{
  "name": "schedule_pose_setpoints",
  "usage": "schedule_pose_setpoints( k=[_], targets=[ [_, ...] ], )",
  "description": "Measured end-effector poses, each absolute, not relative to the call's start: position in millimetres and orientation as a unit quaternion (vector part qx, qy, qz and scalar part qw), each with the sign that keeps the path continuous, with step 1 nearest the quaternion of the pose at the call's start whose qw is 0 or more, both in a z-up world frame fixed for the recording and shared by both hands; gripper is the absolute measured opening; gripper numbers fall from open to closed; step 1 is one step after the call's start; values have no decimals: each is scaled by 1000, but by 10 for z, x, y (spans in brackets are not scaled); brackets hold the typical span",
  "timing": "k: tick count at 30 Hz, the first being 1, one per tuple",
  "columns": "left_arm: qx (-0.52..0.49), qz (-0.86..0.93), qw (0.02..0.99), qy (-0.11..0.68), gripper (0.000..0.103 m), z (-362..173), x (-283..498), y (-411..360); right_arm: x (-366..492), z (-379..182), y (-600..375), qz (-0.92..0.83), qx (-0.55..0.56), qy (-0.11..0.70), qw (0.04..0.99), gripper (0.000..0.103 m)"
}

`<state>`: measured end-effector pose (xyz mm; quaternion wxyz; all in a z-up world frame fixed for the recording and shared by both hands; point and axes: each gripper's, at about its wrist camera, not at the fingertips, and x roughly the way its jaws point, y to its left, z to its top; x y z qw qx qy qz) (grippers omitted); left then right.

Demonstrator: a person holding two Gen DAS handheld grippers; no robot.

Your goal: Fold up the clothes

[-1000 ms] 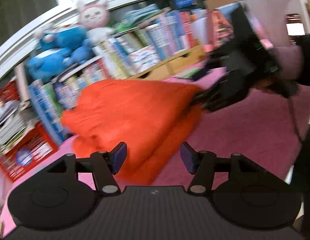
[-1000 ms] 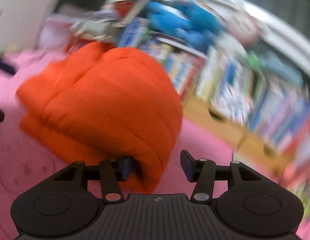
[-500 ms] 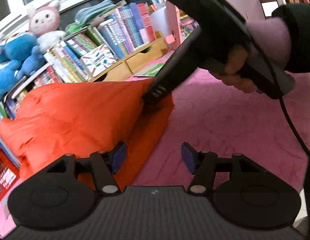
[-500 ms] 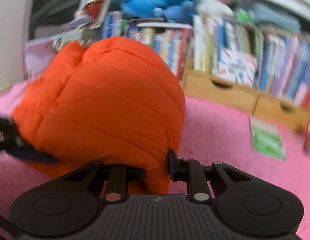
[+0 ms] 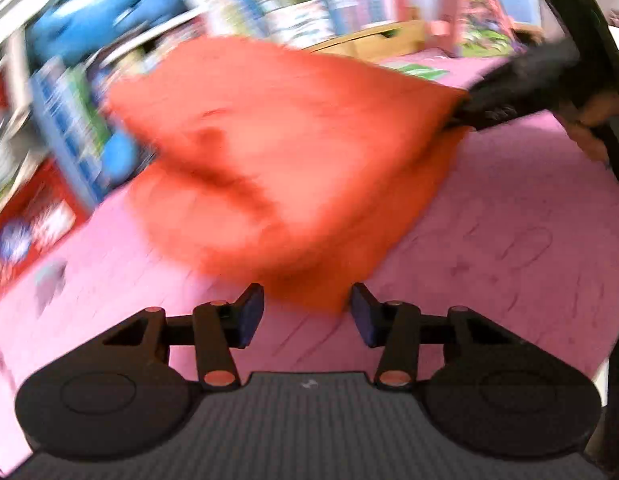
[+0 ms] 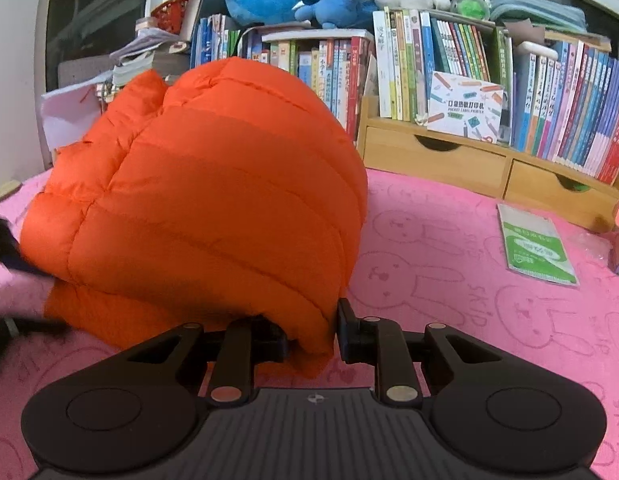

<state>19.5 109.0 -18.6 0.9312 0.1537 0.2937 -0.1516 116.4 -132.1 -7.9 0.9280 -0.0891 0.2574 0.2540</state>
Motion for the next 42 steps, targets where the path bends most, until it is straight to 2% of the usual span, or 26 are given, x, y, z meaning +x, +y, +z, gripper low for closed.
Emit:
schedule_pose_setpoints(
  k=[1, 3, 4, 5, 7, 10, 15, 19, 25, 26, 28, 29, 35, 38, 40, 42],
  targets=[
    [118, -165, 937, 283, 46, -53, 138, 1222, 1159, -88, -1329, 255, -90, 259, 927, 24],
    [56, -189, 947, 252, 56, 219, 66, 1444, 1179, -107, -1340, 255, -87, 265, 926, 24],
    [38, -195, 954, 224, 68, 368, 98, 1485, 1192, -116, -1343, 256, -86, 269, 925, 24],
    [20, -202, 959, 196, 74, 516, 129, 1527, 1201, -120, -1342, 256, -86, 271, 924, 24],
    [23, -193, 968, 161, 73, 696, 335, 1446, 1203, -119, -1326, 255, -88, 272, 924, 24],
    [39, -153, 975, 155, 73, 719, 883, 1262, 1195, -117, -1316, 253, -90, 272, 924, 24],
    [15, -36, 972, 232, 73, 307, 1412, 1236, 1235, -117, -1353, 249, -79, 280, 924, 25],
    [-17, 8, 966, 258, 74, 34, 1350, 1485, 1261, -130, -1362, 255, -71, 286, 921, 26],
    [-41, 20, 963, 266, 76, -56, 1201, 1666, 1367, -162, -1388, 273, -40, 309, 910, 31],
    [-42, 21, 963, 266, 76, -60, 1227, 1669, 1384, -163, -1409, 274, -28, 312, 909, 30],
    [-45, 21, 962, 267, 76, -71, 1239, 1676, 1386, -162, -1447, 283, 2, 321, 904, 16],
    [-47, 21, 962, 267, 76, -75, 1254, 1686, 1379, -157, -1460, 288, 15, 326, 901, 14],
    [-58, 25, 963, 263, 75, -66, 1312, 1823, 1246, -148, -1527, 366, 115, 362, 850, 12],
    [-66, 15, 963, 261, 75, -63, 1302, 1881, 1113, -125, -1502, 407, 95, 364, 832, 20],
    [-65, 8, 964, 258, 75, -65, 1293, 1892, 1062, -65, -1582, 411, 80, 359, 834, 31],
    [-66, 1, 965, 255, 75, -70, 1289, 1895, 1067, 26, -1748, 405, 87, 349, 841, 59]
  ],
)
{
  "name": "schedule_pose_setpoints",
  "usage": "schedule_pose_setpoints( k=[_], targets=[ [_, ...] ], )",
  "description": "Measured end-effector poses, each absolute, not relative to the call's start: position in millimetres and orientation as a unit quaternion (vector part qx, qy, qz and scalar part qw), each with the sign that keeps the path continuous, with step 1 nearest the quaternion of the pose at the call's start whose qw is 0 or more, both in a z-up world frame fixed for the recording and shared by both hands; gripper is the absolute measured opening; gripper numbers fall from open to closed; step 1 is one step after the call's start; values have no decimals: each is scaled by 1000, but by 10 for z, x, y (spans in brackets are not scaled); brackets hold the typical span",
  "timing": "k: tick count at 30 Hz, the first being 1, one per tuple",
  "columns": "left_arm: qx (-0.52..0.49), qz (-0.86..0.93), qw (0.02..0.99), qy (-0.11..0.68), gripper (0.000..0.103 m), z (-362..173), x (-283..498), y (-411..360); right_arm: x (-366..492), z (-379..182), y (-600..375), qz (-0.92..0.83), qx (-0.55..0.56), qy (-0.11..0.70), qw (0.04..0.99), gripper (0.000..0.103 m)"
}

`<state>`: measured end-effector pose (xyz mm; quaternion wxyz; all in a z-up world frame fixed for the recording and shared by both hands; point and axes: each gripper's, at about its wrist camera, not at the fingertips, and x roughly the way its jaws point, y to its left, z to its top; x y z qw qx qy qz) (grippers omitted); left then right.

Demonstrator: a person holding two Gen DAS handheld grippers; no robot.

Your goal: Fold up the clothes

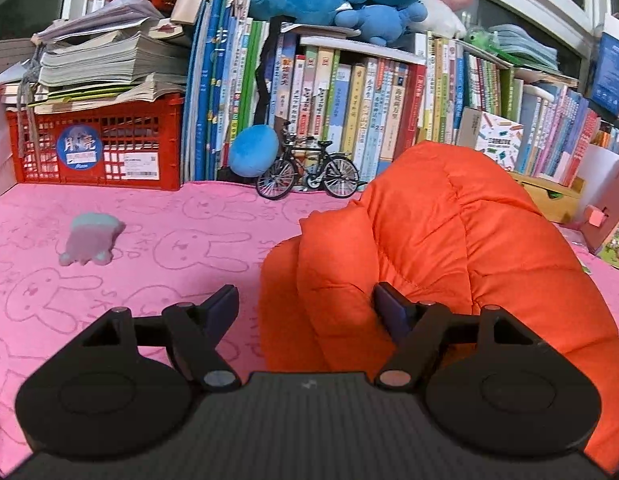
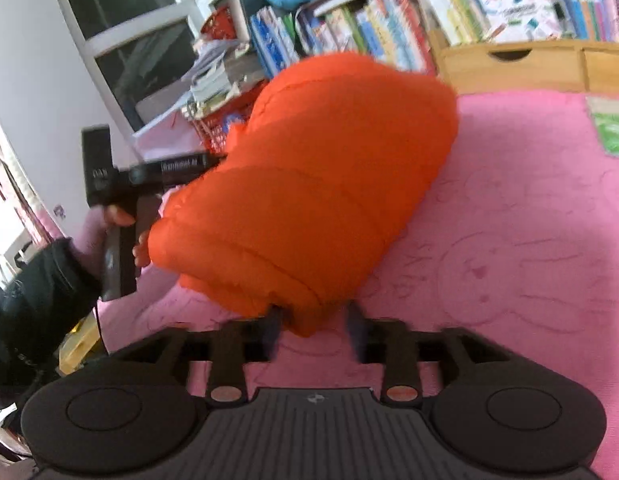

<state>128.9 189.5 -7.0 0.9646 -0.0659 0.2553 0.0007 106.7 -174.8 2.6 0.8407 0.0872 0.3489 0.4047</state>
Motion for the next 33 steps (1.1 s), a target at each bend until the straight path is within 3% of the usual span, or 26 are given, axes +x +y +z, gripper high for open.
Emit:
schedule_pose_setpoints(
  k=[2, 4, 5, 11, 18, 21, 24, 28, 33],
  targets=[
    [-72, -6, 965, 254, 75, -84, 1289, 1894, 1153, 141, -1880, 390, 103, 334, 852, 65],
    [-77, -13, 964, 252, 75, -99, 1284, 1888, 1309, 297, -1950, 368, 127, 309, 868, 78],
    [-78, -14, 965, 251, 75, -107, 1279, 1883, 1385, 391, -1892, 359, 124, 292, 878, 78],
    [-75, -11, 968, 239, 74, -78, 1208, 1887, 1809, 923, -832, 339, -14, 184, 922, 61],
    [-25, -25, 994, 107, 74, 646, 1114, 1756, 2335, 879, -222, 353, -16, 224, 908, 56],
    [29, -12, 991, 131, 74, 534, 1427, 1486, 2376, 867, -151, 350, -17, 221, 910, 55],
    [55, 16, 981, 185, 65, 240, 1669, 1383, 2320, 787, -17, 328, -88, 205, 918, 55],
    [74, 37, 974, 209, 65, -28, 1714, 1396, 2181, 602, 98, 300, -198, 171, 917, 56],
    [93, 46, 970, 219, 66, -120, 1733, 1408, 2177, 533, 50, 290, -204, 170, 920, 58]
  ],
)
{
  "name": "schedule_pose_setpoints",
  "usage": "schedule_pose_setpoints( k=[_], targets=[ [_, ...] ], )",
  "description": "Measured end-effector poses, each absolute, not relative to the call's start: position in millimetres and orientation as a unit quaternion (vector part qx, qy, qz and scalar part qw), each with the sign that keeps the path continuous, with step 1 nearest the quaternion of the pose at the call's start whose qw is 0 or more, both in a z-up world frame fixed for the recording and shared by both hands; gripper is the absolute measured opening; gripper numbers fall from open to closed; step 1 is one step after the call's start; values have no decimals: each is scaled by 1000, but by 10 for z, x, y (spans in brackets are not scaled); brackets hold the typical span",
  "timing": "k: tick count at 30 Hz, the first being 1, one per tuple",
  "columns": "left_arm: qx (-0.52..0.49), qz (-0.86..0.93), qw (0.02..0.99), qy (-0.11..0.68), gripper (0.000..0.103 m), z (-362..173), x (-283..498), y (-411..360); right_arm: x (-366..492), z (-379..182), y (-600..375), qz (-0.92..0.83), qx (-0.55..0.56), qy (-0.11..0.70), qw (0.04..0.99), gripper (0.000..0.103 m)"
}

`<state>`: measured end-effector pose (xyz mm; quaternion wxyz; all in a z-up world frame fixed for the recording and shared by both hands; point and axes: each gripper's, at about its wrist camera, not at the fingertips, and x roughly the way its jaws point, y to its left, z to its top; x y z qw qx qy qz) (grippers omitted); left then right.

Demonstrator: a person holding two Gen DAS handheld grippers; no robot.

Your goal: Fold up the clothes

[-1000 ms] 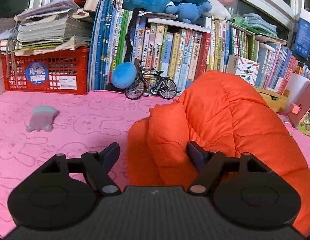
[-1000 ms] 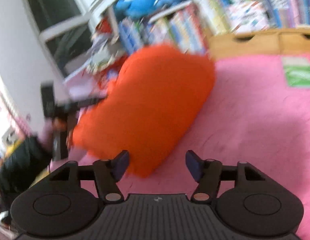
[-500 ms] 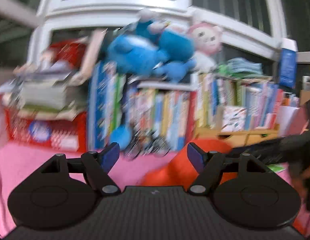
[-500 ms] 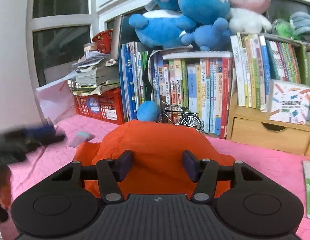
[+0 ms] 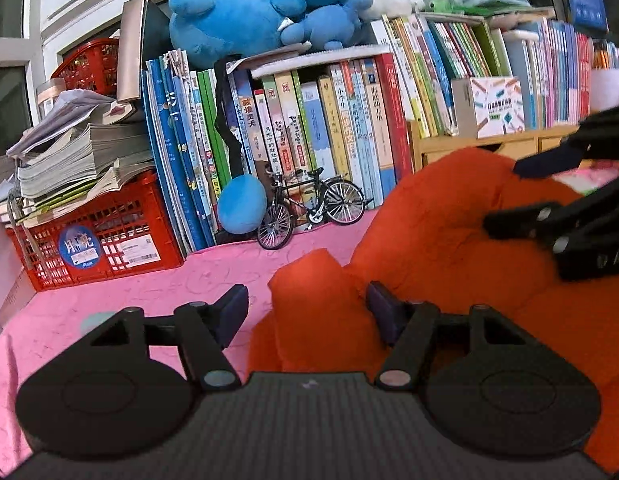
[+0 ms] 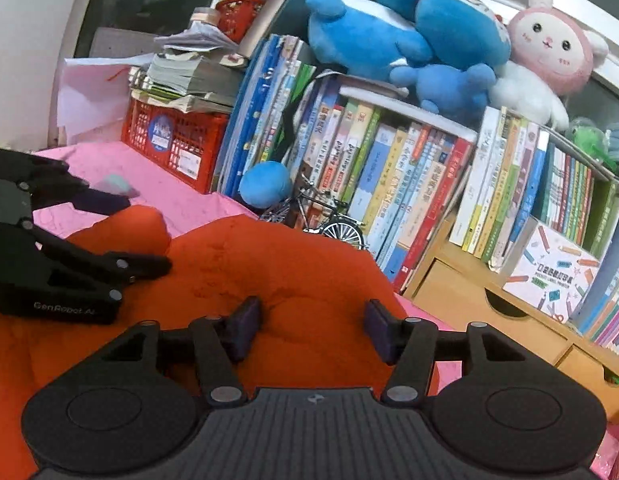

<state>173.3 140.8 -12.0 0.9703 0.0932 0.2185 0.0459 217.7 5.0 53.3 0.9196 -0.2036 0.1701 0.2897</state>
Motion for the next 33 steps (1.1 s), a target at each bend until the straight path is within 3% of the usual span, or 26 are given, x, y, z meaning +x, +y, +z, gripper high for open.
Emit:
schedule_pose_setpoints(
  k=[22, 29, 33],
  targets=[
    [50, 64, 970, 230, 67, -299, 1752, 1482, 2824, 43, -560, 188, -90, 262, 942, 58],
    [57, 65, 966, 245, 67, -247, 1733, 1450, 2622, 266, -704, 200, -81, 251, 944, 59],
    [40, 66, 964, 255, 73, -118, 1662, 1469, 2326, 386, -896, 248, -58, 248, 935, 63]
  ],
)
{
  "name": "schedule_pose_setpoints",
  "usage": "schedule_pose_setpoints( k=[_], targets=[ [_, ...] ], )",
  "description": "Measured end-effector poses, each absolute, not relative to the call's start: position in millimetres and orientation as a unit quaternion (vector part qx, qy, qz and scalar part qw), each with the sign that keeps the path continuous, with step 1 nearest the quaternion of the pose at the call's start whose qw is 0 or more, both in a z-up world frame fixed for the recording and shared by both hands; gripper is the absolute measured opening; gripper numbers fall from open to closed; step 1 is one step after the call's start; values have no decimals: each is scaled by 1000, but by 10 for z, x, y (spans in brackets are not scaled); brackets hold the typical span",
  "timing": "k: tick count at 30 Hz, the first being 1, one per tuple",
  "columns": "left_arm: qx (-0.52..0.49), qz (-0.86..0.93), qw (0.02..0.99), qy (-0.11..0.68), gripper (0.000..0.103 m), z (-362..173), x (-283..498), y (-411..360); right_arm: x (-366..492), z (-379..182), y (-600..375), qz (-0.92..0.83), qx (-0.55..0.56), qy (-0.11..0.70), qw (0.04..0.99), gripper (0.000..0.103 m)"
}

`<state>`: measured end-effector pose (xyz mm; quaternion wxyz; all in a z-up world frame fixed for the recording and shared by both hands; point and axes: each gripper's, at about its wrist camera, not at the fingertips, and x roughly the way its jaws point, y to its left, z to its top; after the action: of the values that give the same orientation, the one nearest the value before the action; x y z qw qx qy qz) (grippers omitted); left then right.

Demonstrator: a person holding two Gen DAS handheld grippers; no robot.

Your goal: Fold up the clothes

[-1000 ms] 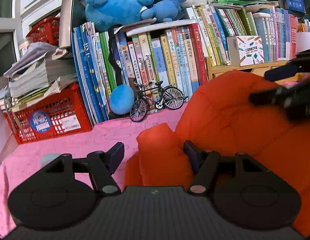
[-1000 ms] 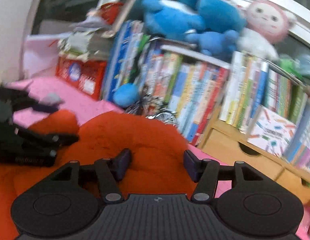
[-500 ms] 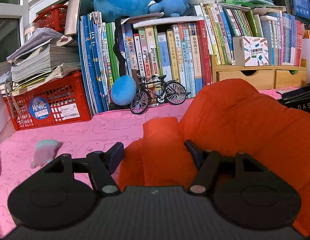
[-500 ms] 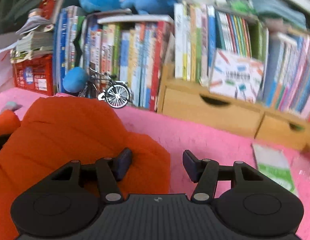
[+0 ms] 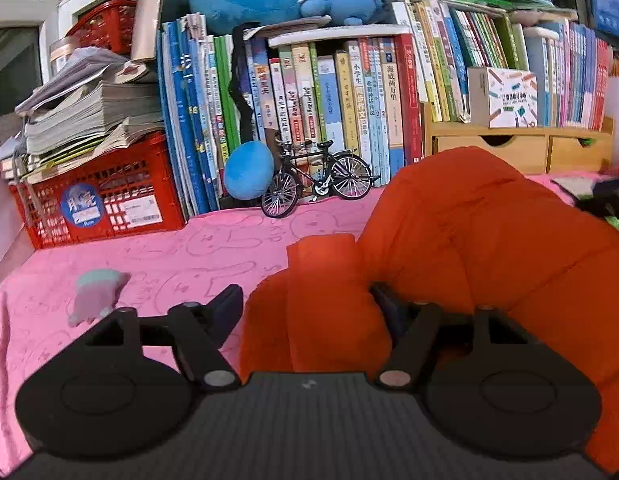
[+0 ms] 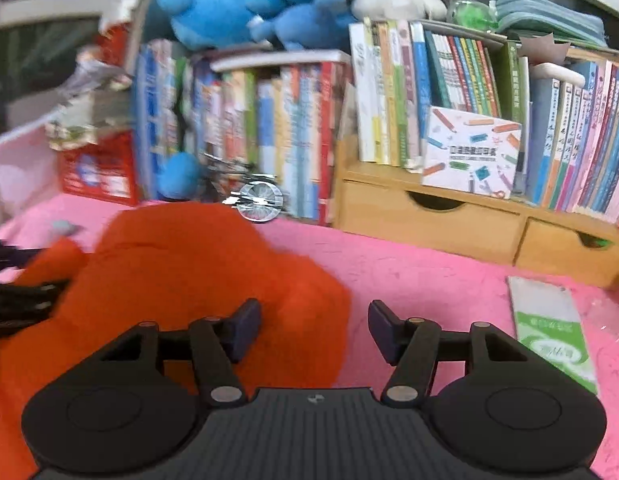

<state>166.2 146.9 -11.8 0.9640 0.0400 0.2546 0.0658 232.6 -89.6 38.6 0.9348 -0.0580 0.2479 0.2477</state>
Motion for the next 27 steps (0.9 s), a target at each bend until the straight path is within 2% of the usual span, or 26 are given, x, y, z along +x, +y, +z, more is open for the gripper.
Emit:
schedule_pose_setpoints(
  k=[4, 6, 10, 16, 18, 20, 27],
  targets=[
    [11, 48, 969, 242, 82, 101, 1351, 1449, 1992, 451, -1039, 274, -48, 250, 927, 67],
    [-4, 39, 972, 233, 88, 205, 1177, 1424, 1827, 480, -1111, 287, -43, 251, 923, 75],
    [-23, 30, 973, 226, 101, 297, 853, 1290, 1509, 457, -1230, 309, -34, 261, 914, 81],
    [-37, 34, 965, 256, 103, 247, 562, 1128, 1062, 337, -1295, 330, -20, 274, 903, 88],
    [-40, 40, 962, 266, 103, 220, 487, 1086, 928, 295, -1293, 341, -20, 277, 898, 96],
    [-40, 42, 960, 275, 103, 192, 426, 1049, 805, 253, -1273, 346, -28, 280, 895, 99],
    [-34, 44, 952, 301, 103, 119, 259, 920, 488, 115, -1220, 355, -38, 298, 885, 102]
  ],
)
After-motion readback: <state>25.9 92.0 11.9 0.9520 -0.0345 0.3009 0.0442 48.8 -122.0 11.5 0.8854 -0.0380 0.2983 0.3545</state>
